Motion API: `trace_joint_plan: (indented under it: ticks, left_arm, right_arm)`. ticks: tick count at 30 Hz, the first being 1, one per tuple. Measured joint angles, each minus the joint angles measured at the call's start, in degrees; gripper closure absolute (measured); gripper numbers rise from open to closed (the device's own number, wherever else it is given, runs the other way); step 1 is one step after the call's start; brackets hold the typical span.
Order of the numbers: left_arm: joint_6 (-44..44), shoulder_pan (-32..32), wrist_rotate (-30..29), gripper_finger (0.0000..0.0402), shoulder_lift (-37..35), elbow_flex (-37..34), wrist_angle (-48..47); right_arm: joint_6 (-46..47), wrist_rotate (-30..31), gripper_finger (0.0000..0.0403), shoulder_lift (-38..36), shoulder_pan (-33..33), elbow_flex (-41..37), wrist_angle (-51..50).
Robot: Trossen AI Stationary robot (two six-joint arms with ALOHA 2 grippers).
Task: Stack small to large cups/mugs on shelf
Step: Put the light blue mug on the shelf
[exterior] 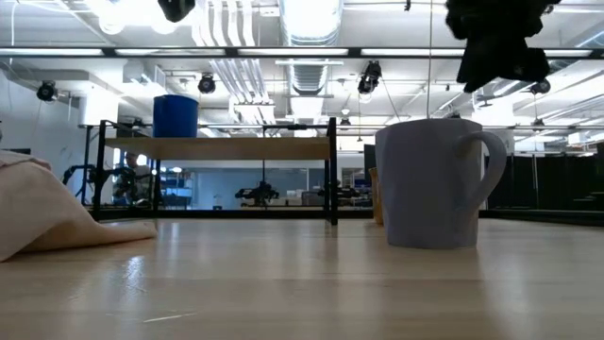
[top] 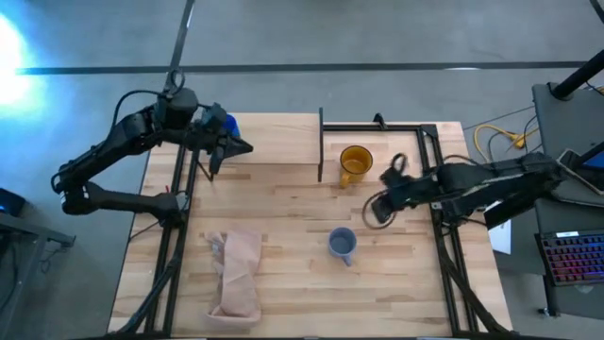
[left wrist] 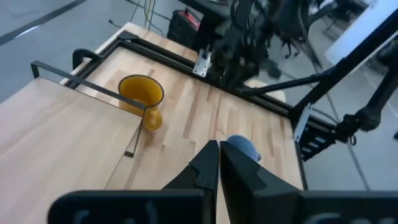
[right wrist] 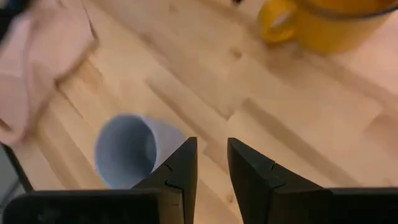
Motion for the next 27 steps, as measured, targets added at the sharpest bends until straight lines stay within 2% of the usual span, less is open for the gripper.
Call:
trace_joint_plan:
  ticks: [7, 12, 21, 27]
  left_arm:
    - [-2.9, 0.0, -0.2, 0.0401, -3.7, -6.3, 3.3]
    - [-3.1, 0.0, -1.1, 0.0401, -5.3, -9.4, 3.2]
    - [-4.3, 0.4, -1.1, 0.0401, -7.1, -12.0, 3.1]
    - [-4.1, 0.4, -1.1, 0.0401, -7.7, -12.0, 2.9]
  right_arm:
    - [0.4, -6.1, 0.0321, 12.9, 2.2, 4.6, -0.2]
    - [1.2, -7.9, 0.0321, 20.0, 3.4, 9.2, -0.3]
    - [1.1, -9.6, 0.0321, 27.5, 5.9, 18.8, -0.5]
    - [3.5, -8.9, 0.0321, 32.6, 6.6, 21.2, -7.4]
